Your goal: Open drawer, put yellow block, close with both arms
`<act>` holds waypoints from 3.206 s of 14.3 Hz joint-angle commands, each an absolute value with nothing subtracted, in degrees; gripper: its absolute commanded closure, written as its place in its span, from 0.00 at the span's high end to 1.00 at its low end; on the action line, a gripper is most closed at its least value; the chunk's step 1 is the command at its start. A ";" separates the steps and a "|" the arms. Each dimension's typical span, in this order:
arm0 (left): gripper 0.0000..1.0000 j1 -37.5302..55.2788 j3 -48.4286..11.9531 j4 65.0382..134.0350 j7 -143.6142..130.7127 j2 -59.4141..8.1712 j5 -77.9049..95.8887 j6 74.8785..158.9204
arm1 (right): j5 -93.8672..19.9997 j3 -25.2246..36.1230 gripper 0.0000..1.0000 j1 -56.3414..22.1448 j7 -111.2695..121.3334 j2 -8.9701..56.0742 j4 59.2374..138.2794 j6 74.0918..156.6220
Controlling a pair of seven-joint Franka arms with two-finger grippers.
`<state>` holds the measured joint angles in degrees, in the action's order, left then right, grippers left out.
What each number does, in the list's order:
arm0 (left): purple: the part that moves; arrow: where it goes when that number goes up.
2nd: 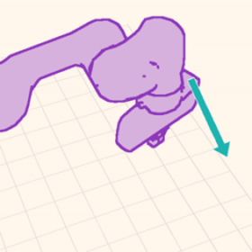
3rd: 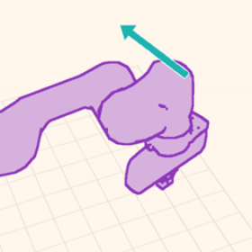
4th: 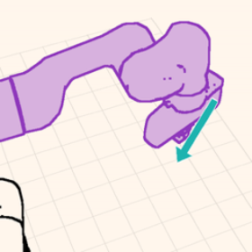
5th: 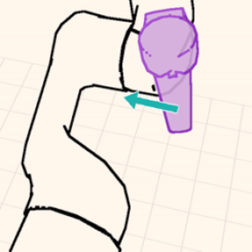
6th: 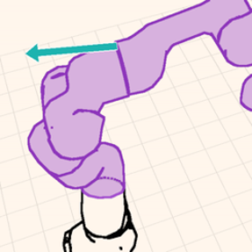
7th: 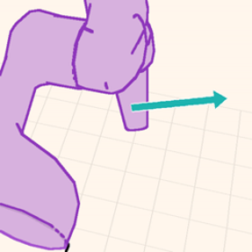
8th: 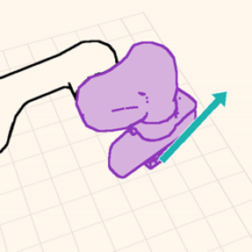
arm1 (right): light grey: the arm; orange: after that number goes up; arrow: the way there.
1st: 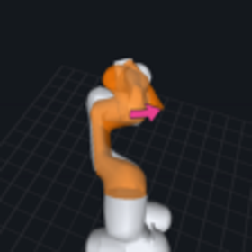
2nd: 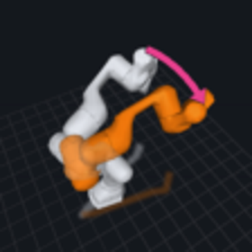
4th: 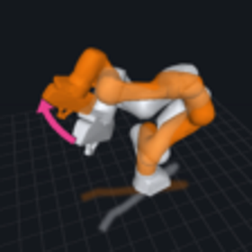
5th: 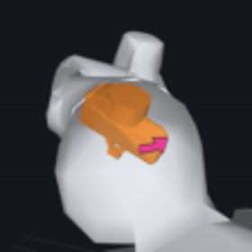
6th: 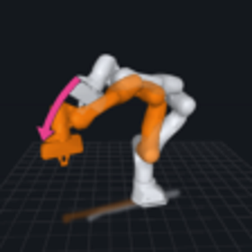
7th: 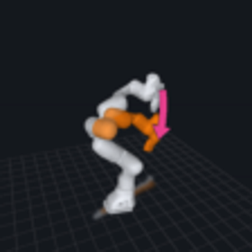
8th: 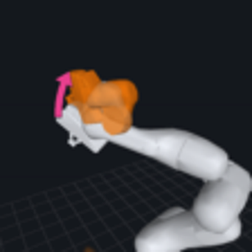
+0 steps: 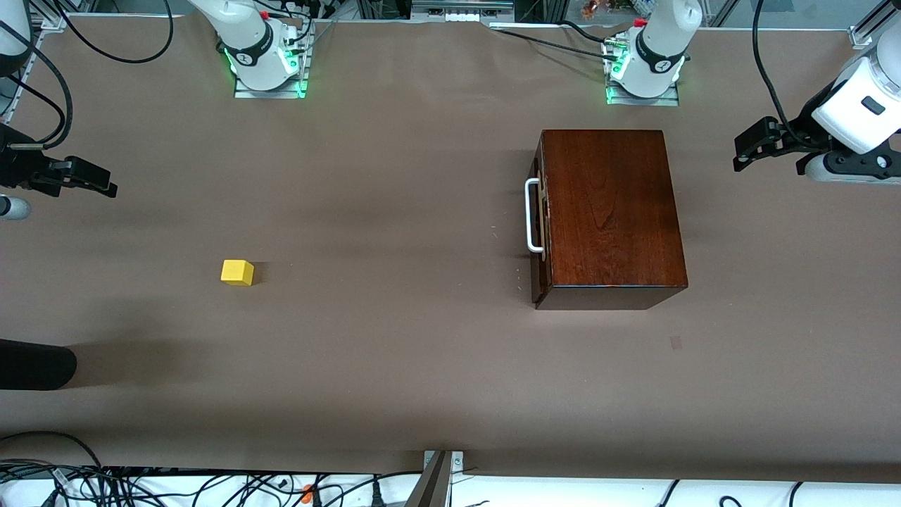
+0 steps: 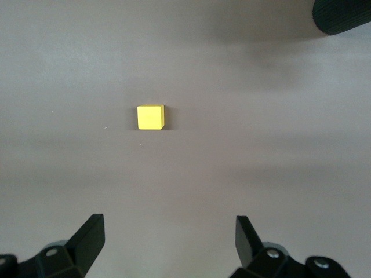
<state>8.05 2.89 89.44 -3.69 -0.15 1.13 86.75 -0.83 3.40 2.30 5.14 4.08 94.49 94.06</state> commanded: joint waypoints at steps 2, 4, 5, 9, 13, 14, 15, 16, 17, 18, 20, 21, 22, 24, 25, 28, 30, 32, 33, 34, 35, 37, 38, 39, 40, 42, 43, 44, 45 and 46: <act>1.00 8.26 2.81 87.63 -3.95 -0.97 0.88 86.13 | -1.49 2.99 1.00 2.81 4.92 4.74 93.16 93.78; 1.00 8.09 2.90 87.63 -3.52 -0.97 0.88 86.13 | -1.49 3.08 1.00 2.81 4.92 4.75 93.16 93.78; 1.00 8.17 2.90 87.71 -3.43 -0.97 0.88 86.13 | -1.49 2.99 1.00 2.81 4.92 4.75 93.16 93.78; 1.00 8.26 2.90 88.15 -3.34 -0.97 0.88 86.04 | -1.49 2.99 1.00 2.81 4.92 4.75 93.16 93.78; 1.00 8.00 2.90 87.80 -3.60 -0.88 0.88 86.13 | -1.49 2.99 1.00 2.81 4.92 4.75 93.16 93.78; 1.00 8.35 2.81 87.72 -4.04 -0.88 0.97 86.13 | -1.49 3.08 1.00 2.81 4.92 4.75 93.16 93.78; 1.00 8.61 2.29 87.71 -4.91 -0.97 1.14 86.13 | -1.49 3.08 1.00 2.90 4.92 4.75 93.16 93.78; 1.00 8.53 0.54 87.71 -7.10 -0.97 2.36 86.31 | -1.58 3.08 1.00 2.90 4.92 4.75 93.16 93.78; 1.00 8.61 -1.56 87.63 -11.21 -1.05 2.98 86.66 | -1.50 3.08 1.00 2.90 4.92 4.75 93.16 93.78; 1.00 8.61 -4.45 87.54 -15.60 -1.58 2.90 86.75 | -1.49 3.08 1.00 2.90 4.92 4.75 93.16 93.78; 1.00 8.61 -10.96 85.97 -22.82 -3.24 2.46 86.75 | -1.50 3.08 1.00 2.90 4.92 4.83 93.16 93.78; 1.00 8.70 -13.34 84.74 -25.72 -4.21 2.46 86.75 | -1.49 3.08 1.00 2.90 4.92 4.75 93.16 93.78; 1.00 9.05 -16.23 83.51 -29.41 -5.70 2.37 86.75 | -1.49 3.08 1.00 2.90 4.92 4.75 93.16 93.78; 1.00 10.71 -20.55 81.13 -36.01 -8.77 1.76 86.75 | -1.58 3.08 1.00 2.90 4.92 4.75 93.16 93.78; 1.00 13.07 -21.44 80.34 -38.12 -10.27 0.54 86.75 | -1.58 3.08 1.00 2.90 4.92 4.75 93.16 93.78; 1.00 20.64 -21.45 78.76 -43.76 -14.14 -3.42 87.71 | -1.58 3.08 1.00 2.90 4.92 4.75 93.16 93.78; 1.00 22.58 -21.45 77.09 -44.03 -17.21 -3.60 88.32 | -1.50 3.08 1.00 2.90 4.92 4.75 93.16 93.78; 1.00 23.46 -21.36 76.99 -43.86 -19.94 -4.04 89.73 | -1.49 3.08 1.00 2.90 4.92 4.75 93.16 93.78; 1.00 23.55 -21.27 76.99 -43.42 -21.00 -5.70 90.17 | -1.49 3.08 1.00 2.90 4.92 4.75 93.16 93.78; 1.00 23.64 -21.27 76.99 -43.33 -21.96 -7.28 90.44 | -1.58 3.08 1.00 2.90 4.92 4.75 93.16 93.78; 1.00 23.64 -21.18 77.51 -43.24 -22.76 -8.16 91.74 | -1.50 3.08 1.00 2.90 4.92 4.75 93.08 93.78; 1.00 23.38 -21.01 79.44 -43.24 -24.25 -8.78 94.30 | -1.50 3.08 1.00 2.90 4.92 4.75 93.08 93.78; 1.00 23.47 -21.09 79.80 -43.24 -24.87 -10.44 94.65 | -1.49 3.08 1.00 2.90 4.92 4.75 93.16 93.78; 1.00 23.64 -21.09 80.24 -43.59 -25.92 -12.11 94.83 | -1.58 3.08 1.00 2.90 4.92 4.75 93.08 93.78; 1.00 24.16 -21.09 80.68 -44.12 -26.88 -13.26 95.53 | -1.50 3.08 1.00 2.90 4.92 4.75 93.08 93.78; 1.00 24.43 -21.01 82.87 -44.38 -27.51 -13.80 97.72 | -1.58 3.08 1.00 2.90 4.92 4.83 93.08 93.78; 1.00 24.52 -20.92 84.53 -45.52 -27.51 -14.58 99.65 | -1.58 3.08 1.00 2.90 4.92 4.75 93.08 93.78; 1.00 24.52 -21.09 85.94 -47.18 -27.51 -16.77 101.23 | -1.50 3.08 1.00 2.90 4.92 4.83 93.08 93.78; 1.00 24.61 -21.09 87.18 -48.24 -27.60 -17.92 102.47 | -1.49 3.08 1.00 2.90 4.92 4.75 93.08 93.78; 1.00 24.61 -21.09 88.23 -48.51 -27.60 -18.02 103.70 | -1.58 3.08 1.00 2.90 4.92 4.75 93.08 93.78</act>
